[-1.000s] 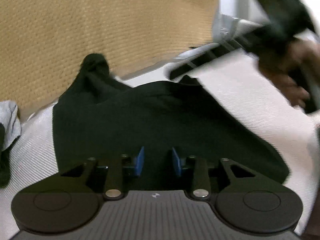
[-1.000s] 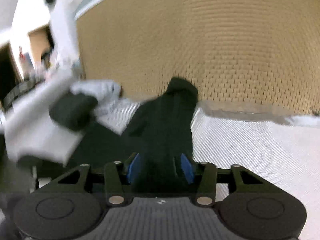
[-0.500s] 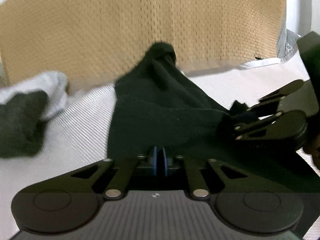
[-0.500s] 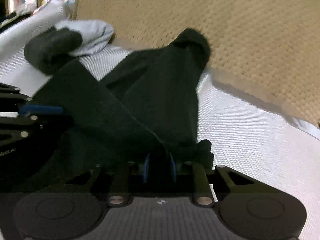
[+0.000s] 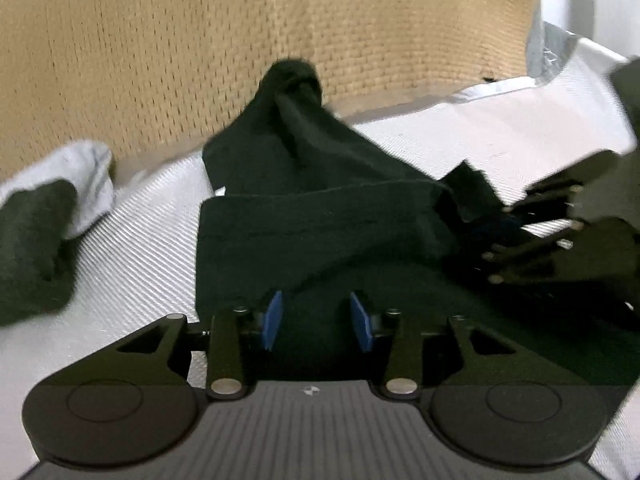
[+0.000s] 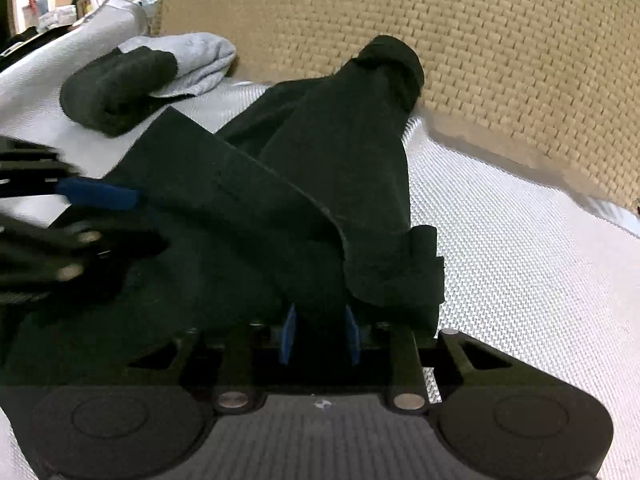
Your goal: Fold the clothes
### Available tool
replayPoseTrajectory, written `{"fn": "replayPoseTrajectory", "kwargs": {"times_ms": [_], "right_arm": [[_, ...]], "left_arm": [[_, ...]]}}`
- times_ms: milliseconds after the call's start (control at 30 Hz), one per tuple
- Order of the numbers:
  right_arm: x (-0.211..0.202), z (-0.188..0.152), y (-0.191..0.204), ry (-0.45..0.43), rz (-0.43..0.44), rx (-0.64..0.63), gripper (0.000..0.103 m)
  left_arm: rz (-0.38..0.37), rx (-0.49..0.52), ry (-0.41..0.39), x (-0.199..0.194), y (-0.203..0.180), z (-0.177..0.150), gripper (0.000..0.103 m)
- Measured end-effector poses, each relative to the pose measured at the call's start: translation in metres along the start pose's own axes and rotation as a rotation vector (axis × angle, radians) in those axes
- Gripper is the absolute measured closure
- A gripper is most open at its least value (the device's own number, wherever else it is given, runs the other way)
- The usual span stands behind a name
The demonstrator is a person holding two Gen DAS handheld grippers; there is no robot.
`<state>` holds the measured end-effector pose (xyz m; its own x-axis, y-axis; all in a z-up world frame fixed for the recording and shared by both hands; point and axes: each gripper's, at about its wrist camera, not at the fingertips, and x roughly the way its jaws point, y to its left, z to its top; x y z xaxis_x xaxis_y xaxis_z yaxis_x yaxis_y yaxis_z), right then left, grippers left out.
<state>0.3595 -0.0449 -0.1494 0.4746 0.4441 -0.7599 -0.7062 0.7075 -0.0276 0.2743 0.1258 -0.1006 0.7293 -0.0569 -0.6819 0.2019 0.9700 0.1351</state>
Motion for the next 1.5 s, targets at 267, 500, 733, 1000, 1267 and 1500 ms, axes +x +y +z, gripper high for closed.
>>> {"fn": "replayPoseTrajectory", "kwargs": {"times_ms": [267,500,733,1000,1267,1500], "right_arm": [[-0.039,0.006,0.02,-0.049,-0.08,0.014,0.07],[-0.074,-0.009,0.061,-0.047,-0.094,-0.065,0.064],[-0.08,-0.028,0.064,0.011,-0.126,-0.051,0.064],[-0.061,-0.041,0.048,0.025,-0.112,0.057,0.061],[-0.098,-0.039,0.038,-0.093,-0.062,0.057,0.055],[-0.142,-0.077,0.047,-0.15,-0.13,-0.2,0.04]], "left_arm": [[-0.097,0.022,-0.088,-0.048,-0.006,-0.041,0.044],[-0.162,-0.092,-0.029,-0.016,0.003,-0.075,0.043],[-0.113,-0.075,-0.059,-0.025,-0.004,-0.075,0.043],[-0.062,0.03,-0.089,-0.051,-0.026,-0.056,0.042],[0.011,0.138,-0.096,-0.079,-0.044,-0.054,0.035],[0.026,0.261,-0.055,-0.079,-0.061,-0.067,0.023]]}}
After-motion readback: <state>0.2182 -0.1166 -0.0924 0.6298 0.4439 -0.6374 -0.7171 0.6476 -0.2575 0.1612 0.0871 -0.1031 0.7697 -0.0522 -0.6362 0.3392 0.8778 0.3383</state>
